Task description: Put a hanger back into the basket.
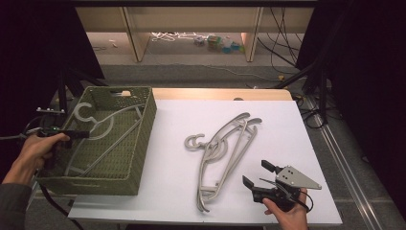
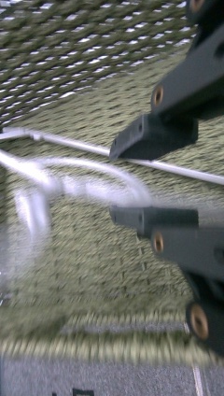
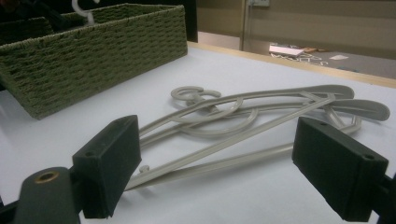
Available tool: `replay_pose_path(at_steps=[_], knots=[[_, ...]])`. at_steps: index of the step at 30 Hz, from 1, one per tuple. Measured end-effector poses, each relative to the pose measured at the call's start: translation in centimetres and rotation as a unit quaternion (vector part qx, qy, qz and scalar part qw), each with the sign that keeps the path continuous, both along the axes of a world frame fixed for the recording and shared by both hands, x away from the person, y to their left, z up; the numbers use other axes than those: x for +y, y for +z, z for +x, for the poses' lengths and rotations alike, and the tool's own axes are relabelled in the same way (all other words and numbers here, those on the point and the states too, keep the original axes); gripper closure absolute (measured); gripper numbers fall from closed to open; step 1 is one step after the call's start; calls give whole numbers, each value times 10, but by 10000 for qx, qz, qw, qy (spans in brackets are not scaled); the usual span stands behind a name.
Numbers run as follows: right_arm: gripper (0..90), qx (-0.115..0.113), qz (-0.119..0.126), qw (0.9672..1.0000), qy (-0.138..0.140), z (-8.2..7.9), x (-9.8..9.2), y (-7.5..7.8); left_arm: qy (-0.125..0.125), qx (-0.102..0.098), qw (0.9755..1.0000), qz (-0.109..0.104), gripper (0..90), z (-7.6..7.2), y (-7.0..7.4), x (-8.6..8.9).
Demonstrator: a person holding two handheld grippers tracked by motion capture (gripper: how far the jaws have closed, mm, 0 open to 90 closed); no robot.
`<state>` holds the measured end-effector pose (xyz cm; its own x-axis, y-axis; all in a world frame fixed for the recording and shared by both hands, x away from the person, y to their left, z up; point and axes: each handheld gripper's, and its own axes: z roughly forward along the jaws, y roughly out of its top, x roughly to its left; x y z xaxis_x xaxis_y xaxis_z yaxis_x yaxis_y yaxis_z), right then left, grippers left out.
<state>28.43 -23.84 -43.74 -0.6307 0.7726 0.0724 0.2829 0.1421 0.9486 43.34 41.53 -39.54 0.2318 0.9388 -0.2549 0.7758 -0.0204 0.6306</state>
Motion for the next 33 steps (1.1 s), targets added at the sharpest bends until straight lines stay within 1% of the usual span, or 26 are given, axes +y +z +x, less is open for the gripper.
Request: replay_pose_path(at_steps=[2,3,4,5,6,7,8,9,10,11,12,13,14,15,16,18,20,22,24,26,27,29,30,32,33], knots=[[162,2,2,10000,0,0,0,0,43,-42,10000,-23,587,-1,5,2],[162,7,29,10000,6,0,0,0,26,-52,10000,28,549,-3,7,3],[162,8,33,10000,3,0,0,0,-77,-17,9999,143,529,-5,11,5],[162,0,1,10000,-20,0,0,0,-61,-36,9999,141,498,-6,13,5],[162,0,1,10000,-20,0,0,0,-45,-68,9998,161,498,-9,17,4],[162,-10,-13,10000,-32,0,0,0,58,-168,9998,72,449,-11,20,2],[162,-17,-15,10000,-34,0,0,0,215,-348,9991,-111,441,-14,23,-1],[162,-17,-15,10000,-34,0,0,0,254,-478,9983,-203,441,-18,26,-2],[162,-46,60,10000,-3,0,0,0,279,-594,9974,-296,432,-22,31,-4],[162,-44,69,10000,-2,0,0,0,294,-711,9964,-343,420,-26,35,-5],[162,-46,69,10000,-13,0,0,0,314,-834,9951,-437,406,-31,39,-8],[162,-7,14,10000,-46,0,0,0,305,-1055,9924,-556,390,-41,46,-14],[162,-7,14,10000,-46,0,0,0,305,-1055,9924,-556,379,-41,46,-14],[162,-16,-15,10000,-54,0,0,1,236,-1158,9911,-606,379,-45,49,-17],[162,-48,60,10000,1,0,1,0,176,-1242,9897,-685,362,-49,52,-21],[162,-9,57,10000,-3,0,0,1,84,-1349,9876,-797,358,-57,57,-29],[162,-43,57,10000,-6,0,1,0,-66,-1409,9872,-742,332,-65,62,-39],[162,-28,57,10000,-17,0,1,0,-167,-1546,9841,-862,324,-73,67,-48],[161,-29,53,10000,-20,0,1,1,-191,-1703,9787,-1129,306,-81,72,-58],[162,-40,-13,10000,-37,0,0,1,-275,-1792,9762,-1193,302,-86,76,-66],[162,-40,-8,10000,-38,0,0,1,-300,-1841,9754,-1171,279,-89,77,-72],[161,-43,-5,10000,-37,0,0,1,-399,-1867,9746,-1174,265,-93,79,-81],[162,-42,-8,10000,-38,0,0,1,-441,-1905,9735,-1188,267,-96,80,-86],[162,-45,-9,10000,-38,0,0,1,-589,-1940,9719,-1200,261,-101,81,-98],[162,-43,-6,10000,-37,0,0,1,-653,-1939,9716,-1189,253,-104,81,-104]])
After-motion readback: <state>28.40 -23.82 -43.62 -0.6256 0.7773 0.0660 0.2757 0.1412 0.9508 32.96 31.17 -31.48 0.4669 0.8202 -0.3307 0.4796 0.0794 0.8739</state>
